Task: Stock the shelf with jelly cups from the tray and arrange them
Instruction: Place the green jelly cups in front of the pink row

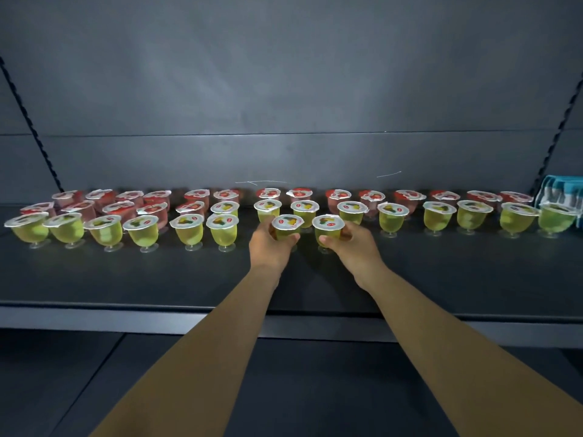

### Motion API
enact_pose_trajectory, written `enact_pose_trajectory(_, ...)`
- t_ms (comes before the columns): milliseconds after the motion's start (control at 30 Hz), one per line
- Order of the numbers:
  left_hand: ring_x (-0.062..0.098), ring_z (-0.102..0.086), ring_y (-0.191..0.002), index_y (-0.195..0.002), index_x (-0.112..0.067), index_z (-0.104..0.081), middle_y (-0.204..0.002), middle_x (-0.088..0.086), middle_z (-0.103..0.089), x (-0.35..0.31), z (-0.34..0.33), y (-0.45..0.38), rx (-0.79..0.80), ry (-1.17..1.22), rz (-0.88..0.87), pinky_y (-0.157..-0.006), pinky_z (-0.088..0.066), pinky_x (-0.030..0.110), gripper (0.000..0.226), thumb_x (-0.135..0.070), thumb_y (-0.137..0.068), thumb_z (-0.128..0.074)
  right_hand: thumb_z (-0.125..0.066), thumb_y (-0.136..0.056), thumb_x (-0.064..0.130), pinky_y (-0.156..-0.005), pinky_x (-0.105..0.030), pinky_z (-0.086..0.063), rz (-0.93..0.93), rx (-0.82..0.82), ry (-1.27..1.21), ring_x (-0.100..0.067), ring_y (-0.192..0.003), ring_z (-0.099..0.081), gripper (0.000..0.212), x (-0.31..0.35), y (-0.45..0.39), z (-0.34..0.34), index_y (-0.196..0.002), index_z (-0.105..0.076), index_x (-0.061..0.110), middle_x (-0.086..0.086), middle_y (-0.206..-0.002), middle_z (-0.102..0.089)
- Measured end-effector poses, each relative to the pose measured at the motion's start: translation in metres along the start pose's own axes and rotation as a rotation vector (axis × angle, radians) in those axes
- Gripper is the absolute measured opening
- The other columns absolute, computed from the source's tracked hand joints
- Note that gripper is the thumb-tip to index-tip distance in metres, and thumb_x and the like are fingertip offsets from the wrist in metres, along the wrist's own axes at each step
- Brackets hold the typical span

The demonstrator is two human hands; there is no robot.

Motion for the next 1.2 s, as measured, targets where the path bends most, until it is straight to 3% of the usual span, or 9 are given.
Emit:
enact_pose_trajectory(133, 0.014, -0.057, -0.099, -0.122, -0.014, -0.055, -0.113, 0.000, -0.063, -0.001, 0.001, 0.001, 0.023, -0.020, 0.006, -0.080, -0.045, 0.025, 0.044, -0.011, -0.081, -0.071, -0.068, -0.086, 0.012, -0.082, -0.024, -0.038, -0.014, -0.020, 0.051, -0.011, -0.096, -0.055, 0.027, 0.004, 0.006, 0.001, -0.113, -0.062, 0.015, 0.006, -0.103, -0.062)
enact_pose_trajectory(300, 0.023, -0.058, -0.110, -0.119, -0.012, -0.058, -0.117, 0.004, -0.065, -0.005, 0.009, 0.013, 0.197, -0.157, 0.012, -0.093, -0.045, 0.032, 0.041, -0.017, -0.080, -0.071, -0.070, -0.084, 0.016, -0.088, -0.025, -0.040, -0.033, -0.029, 0.166, -0.014, -0.105, -0.058, 0.037, 0.016, 0.030, 0.011, -0.119, -0.061, 0.011, -0.001, -0.116, -0.065)
enact_pose_trajectory(433, 0.026, -0.054, -0.115, -0.120, -0.013, -0.062, -0.124, 0.007, -0.060, -0.021, 0.019, 0.032, 0.369, -0.438, -0.080, -0.095, -0.040, 0.031, 0.037, -0.028, -0.086, -0.066, -0.068, -0.087, 0.020, -0.093, -0.023, -0.037, 0.088, -0.032, 0.417, -0.019, -0.120, -0.052, 0.045, 0.046, 0.072, 0.024, -0.129, -0.054, 0.011, -0.004, -0.129, -0.057)
enact_pose_trajectory(567, 0.025, -0.047, -0.123, -0.133, -0.012, -0.050, -0.136, 0.006, -0.050, -0.042, 0.024, 0.072, 0.592, -0.865, -0.294, -0.099, -0.039, 0.031, 0.055, -0.039, -0.086, -0.063, -0.069, -0.085, 0.036, -0.105, -0.030, -0.032, 0.099, 0.088, 0.822, -0.024, -0.134, -0.037, 0.068, 0.054, 0.111, 0.023, -0.141, -0.040, 0.010, -0.010, -0.146, -0.039)
enact_pose_trajectory(733, 0.027, -0.044, -0.125, -0.137, -0.008, -0.043, -0.139, 0.010, -0.043, -0.058, 0.040, 0.131, 0.662, -1.224, -0.467, -0.102, -0.041, 0.041, 0.070, -0.046, -0.083, -0.065, -0.071, -0.077, 0.051, -0.109, -0.044, -0.032, 0.068, 0.196, 1.144, -0.031, -0.139, -0.023, 0.091, 0.062, 0.160, 0.025, -0.148, -0.026, 0.018, -0.011, -0.151, -0.025)
enact_pose_trajectory(967, 0.028, -0.043, -0.126, -0.139, -0.010, -0.040, -0.137, 0.011, -0.042, -0.047, 0.062, 0.226, 0.644, -1.329, -0.558, -0.101, -0.041, 0.040, 0.071, -0.045, -0.083, -0.065, -0.071, -0.077, 0.051, -0.107, -0.042, -0.032, 0.137, 0.241, 1.230, -0.032, -0.135, -0.028, 0.094, 0.059, 0.256, 0.026, -0.149, -0.021, 0.018, -0.011, -0.147, -0.030)
enact_pose_trajectory(1100, 0.031, -0.043, -0.124, -0.138, -0.011, -0.038, -0.136, 0.011, -0.041, -0.008, 0.078, 0.282, 0.679, -1.389, -0.482, -0.098, -0.043, 0.042, 0.068, -0.044, -0.085, -0.063, -0.068, -0.081, 0.048, -0.114, -0.041, -0.024, 0.086, 0.330, 1.201, -0.028, -0.143, -0.017, 0.093, 0.023, 0.314, 0.024, -0.151, -0.015, 0.017, -0.007, -0.155, -0.020)
enact_pose_trajectory(1200, 0.030, -0.045, -0.123, -0.138, -0.012, -0.039, -0.134, 0.009, -0.042, 0.040, 0.088, 0.315, 0.743, -1.388, -0.413, -0.097, -0.044, 0.043, 0.067, -0.045, -0.084, -0.064, -0.069, -0.080, 0.048, -0.113, -0.043, -0.027, 0.035, 0.382, 1.197, -0.029, -0.141, -0.021, 0.092, -0.019, 0.348, 0.017, -0.150, -0.018, 0.017, -0.008, -0.155, -0.021)
Point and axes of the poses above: each hand's wrist, its own y-axis away from the middle knuckle, its own z-axis out of the back of the hand, x = y × z, the point moved 8 cm from there along -y, towards the middle knuckle
